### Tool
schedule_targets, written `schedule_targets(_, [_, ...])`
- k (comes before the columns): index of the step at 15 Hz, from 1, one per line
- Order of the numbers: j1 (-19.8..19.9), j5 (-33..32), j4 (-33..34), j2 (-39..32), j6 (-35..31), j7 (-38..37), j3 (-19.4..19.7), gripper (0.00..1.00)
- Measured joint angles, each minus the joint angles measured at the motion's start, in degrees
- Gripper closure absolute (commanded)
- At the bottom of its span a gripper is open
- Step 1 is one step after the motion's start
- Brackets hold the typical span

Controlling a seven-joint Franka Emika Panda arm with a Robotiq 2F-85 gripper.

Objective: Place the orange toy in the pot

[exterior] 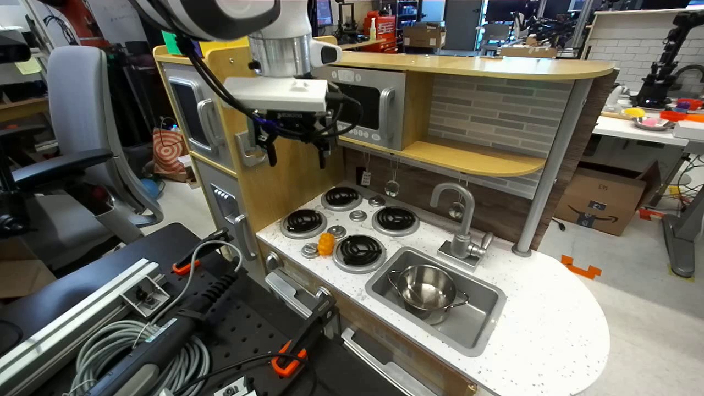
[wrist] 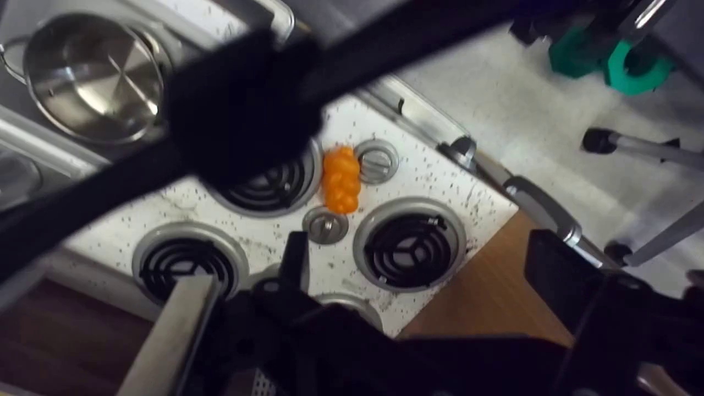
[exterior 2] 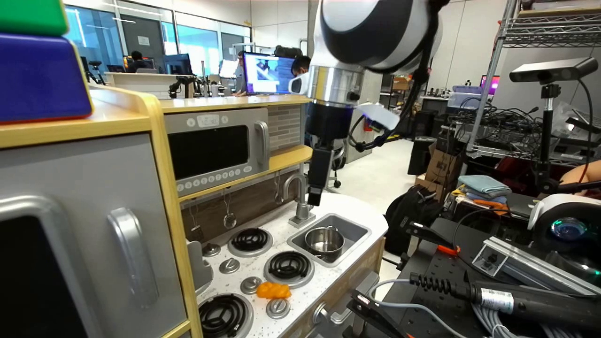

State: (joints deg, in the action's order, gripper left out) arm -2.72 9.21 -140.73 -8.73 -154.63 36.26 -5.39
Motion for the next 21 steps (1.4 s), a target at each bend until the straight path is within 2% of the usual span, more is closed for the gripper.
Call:
schedule_targets(2, [1.34, 7.8, 2.46, -6.68, -9.3, 6.56, -3.95, 0.0])
schedule_targets(4, [5.65, 13.04, 6.36, -14.11, -15.83, 11.55, -11.38, 0.0])
schedule_targets(6, [10.37, 12.36, 10.85, -21.26, -19.27, 12.14, -17.84, 0.0])
schedule_targets(7, [12.05, 10.85, 12.85, -24.39, -20.31, 12.13, -19.73, 0.0])
schedule_targets(10, [14.78, 3.79, 17.79, -31.78, -21.05, 10.37, -21.09, 0.0])
schedule_targets(12, [14.57, -0.03, 19.52, -34.32, -21.04, 7.71, -19.19, 0.0])
schedule_targets(15, [11.87, -5.73, 19.81, -34.83, -20.99, 2.98, -13.15, 0.0])
schedule_targets(19, [3.89, -12.63, 19.9, -34.72, -19.58, -5.48, -1.73, 0.0])
schedule_targets(21, [1.01, -15.06, 19.89, -34.76, -17.08, -9.37, 1.32, 0.0])
